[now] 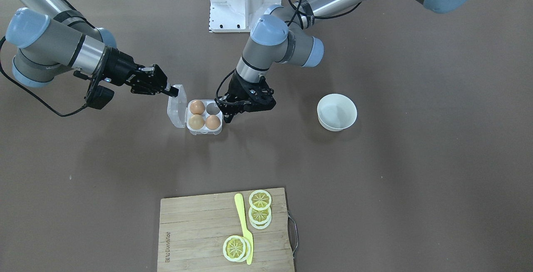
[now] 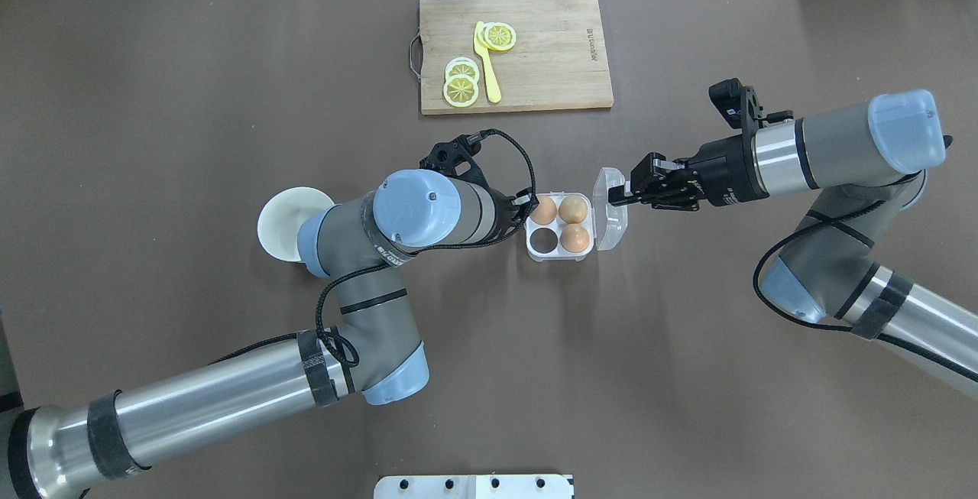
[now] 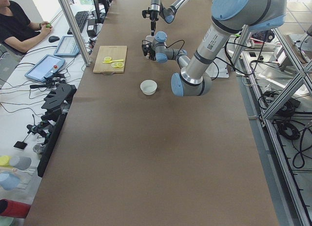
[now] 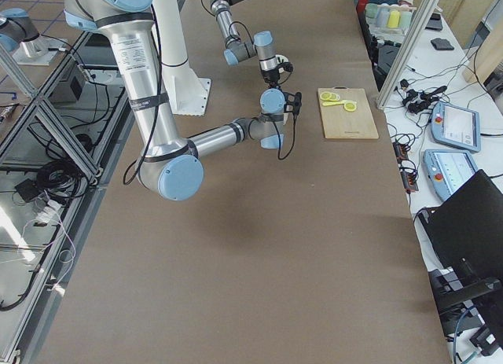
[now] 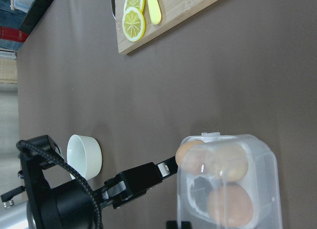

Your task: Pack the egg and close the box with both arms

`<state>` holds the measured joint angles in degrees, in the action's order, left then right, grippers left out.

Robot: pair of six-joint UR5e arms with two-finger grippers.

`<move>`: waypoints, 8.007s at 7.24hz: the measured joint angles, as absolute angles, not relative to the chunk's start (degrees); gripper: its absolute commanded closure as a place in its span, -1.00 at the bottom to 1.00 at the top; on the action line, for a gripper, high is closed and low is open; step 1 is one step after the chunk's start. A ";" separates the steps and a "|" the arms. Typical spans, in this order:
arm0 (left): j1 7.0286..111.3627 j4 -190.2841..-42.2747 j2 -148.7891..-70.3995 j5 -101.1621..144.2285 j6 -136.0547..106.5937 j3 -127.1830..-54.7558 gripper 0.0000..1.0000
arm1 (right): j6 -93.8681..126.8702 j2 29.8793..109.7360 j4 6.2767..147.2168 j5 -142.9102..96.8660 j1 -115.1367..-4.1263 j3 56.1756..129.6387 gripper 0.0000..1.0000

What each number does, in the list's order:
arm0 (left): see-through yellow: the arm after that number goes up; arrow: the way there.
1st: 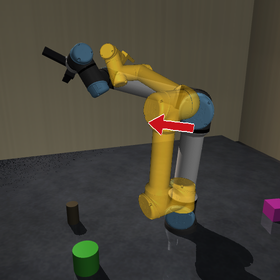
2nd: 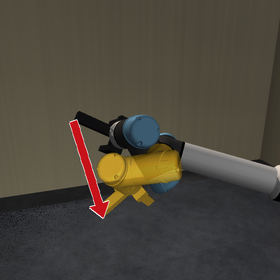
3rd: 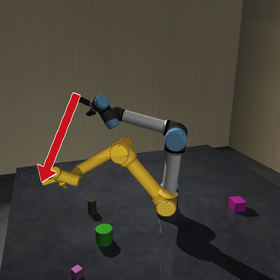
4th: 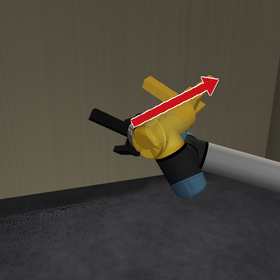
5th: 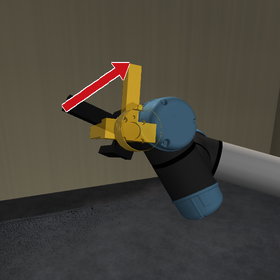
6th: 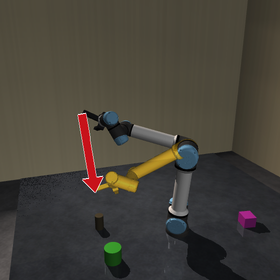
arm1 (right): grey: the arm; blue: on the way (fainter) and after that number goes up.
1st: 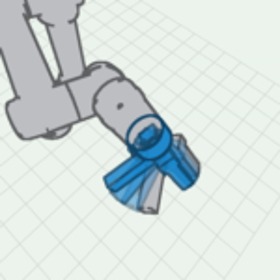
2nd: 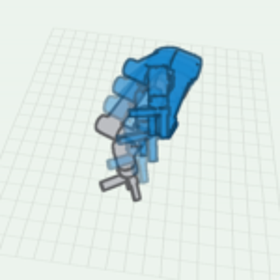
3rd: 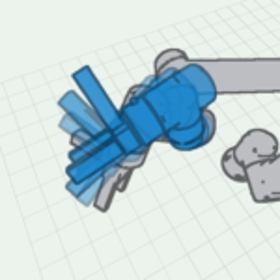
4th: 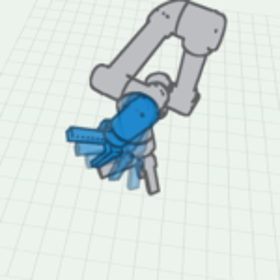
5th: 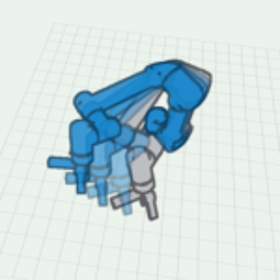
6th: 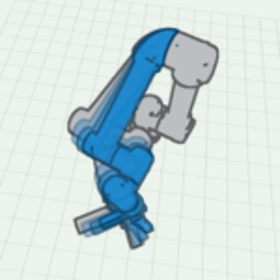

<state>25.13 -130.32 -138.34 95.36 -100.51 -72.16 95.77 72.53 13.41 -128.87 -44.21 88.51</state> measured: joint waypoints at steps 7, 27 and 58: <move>24.96 -130.34 -138.34 95.40 -100.63 -72.16 1.00 | 95.80 71.60 13.73 -126.36 -41.70 88.34 0.94; 25.37 -130.25 -137.90 95.73 -99.94 -72.32 1.00 | 95.80 69.67 13.80 -121.84 -38.20 87.98 0.57; 71.10 -128.09 -103.81 129.57 -65.79 -92.25 -0.96 | 67.41 82.27 56.19 -127.92 -53.17 108.17 -1.00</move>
<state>71.10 -128.09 -103.81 129.57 -65.79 -92.25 67.41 82.27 56.19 -127.92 -53.17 108.17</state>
